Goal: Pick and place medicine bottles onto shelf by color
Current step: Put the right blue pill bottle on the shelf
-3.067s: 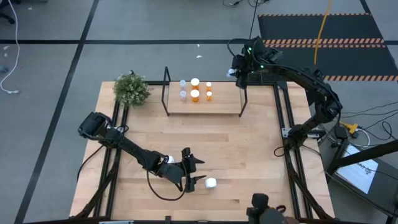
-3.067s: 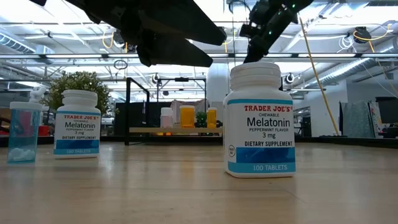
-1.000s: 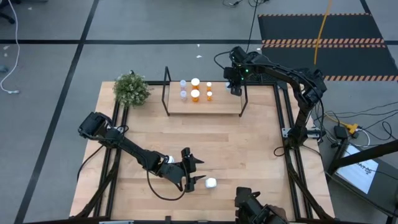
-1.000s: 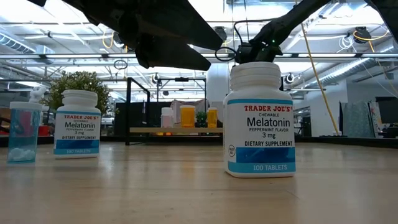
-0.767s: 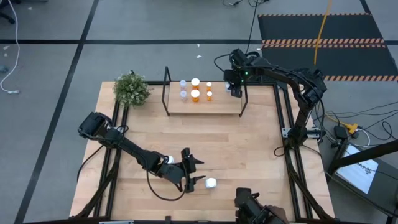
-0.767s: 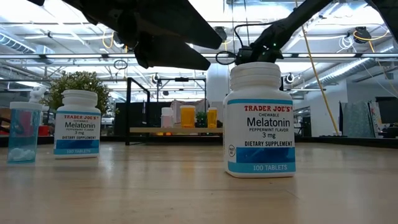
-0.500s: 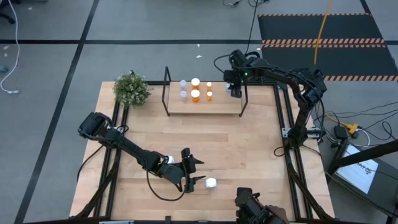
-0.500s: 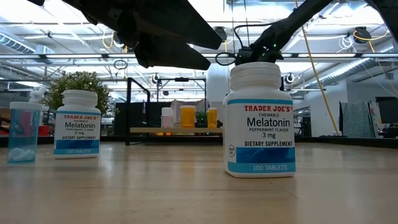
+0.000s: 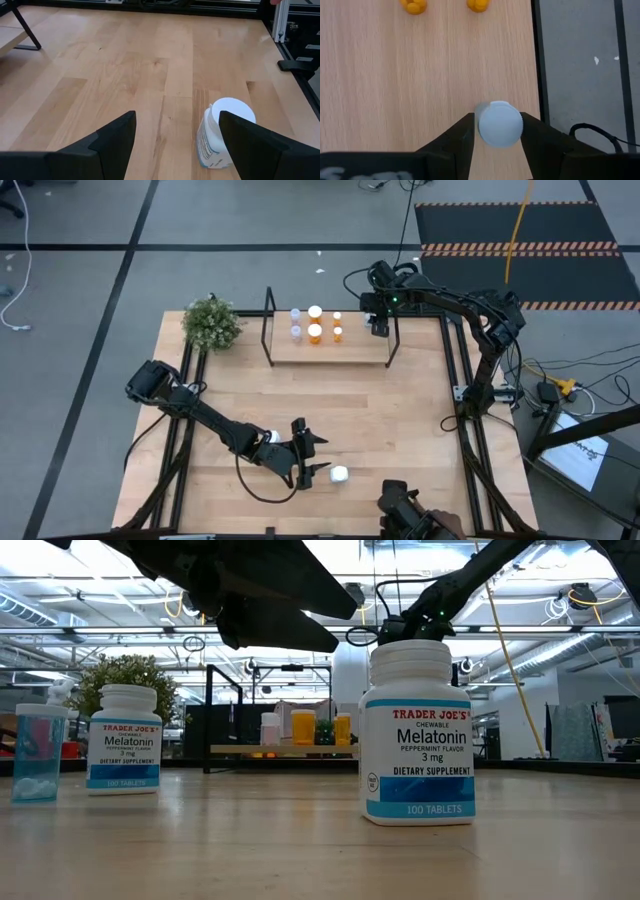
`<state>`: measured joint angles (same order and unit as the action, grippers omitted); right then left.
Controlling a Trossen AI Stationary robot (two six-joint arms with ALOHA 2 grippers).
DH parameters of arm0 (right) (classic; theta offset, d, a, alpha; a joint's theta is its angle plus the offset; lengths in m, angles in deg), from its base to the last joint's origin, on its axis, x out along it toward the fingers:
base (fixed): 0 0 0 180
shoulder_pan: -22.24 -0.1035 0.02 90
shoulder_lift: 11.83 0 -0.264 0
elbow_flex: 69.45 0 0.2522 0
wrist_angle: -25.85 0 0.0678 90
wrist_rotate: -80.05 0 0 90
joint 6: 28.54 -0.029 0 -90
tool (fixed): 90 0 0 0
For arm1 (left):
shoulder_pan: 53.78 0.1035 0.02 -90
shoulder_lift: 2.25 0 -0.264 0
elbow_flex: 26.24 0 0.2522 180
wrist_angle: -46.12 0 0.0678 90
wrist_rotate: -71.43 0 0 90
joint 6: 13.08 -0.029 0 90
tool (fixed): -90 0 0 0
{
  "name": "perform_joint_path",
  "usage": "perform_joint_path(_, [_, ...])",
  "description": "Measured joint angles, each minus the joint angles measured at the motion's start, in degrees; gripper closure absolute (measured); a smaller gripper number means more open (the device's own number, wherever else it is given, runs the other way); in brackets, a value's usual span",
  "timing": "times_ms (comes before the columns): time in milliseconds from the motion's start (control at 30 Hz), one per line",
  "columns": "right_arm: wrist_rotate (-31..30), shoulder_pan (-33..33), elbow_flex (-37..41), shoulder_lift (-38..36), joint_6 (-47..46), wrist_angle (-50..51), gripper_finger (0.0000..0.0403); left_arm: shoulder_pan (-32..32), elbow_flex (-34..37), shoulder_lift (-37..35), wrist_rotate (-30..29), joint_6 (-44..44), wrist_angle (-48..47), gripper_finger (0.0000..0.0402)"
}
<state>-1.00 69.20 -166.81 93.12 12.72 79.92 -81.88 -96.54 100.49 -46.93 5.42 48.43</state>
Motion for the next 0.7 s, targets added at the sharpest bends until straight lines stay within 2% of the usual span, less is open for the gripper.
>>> perform_joint_path(700, [0.01, -0.02, 0.00, 0.00, -0.03, -1.37, 0.0254, -0.15, 0.00, 0.00, -0.02, -0.15, 0.00, 0.0119])
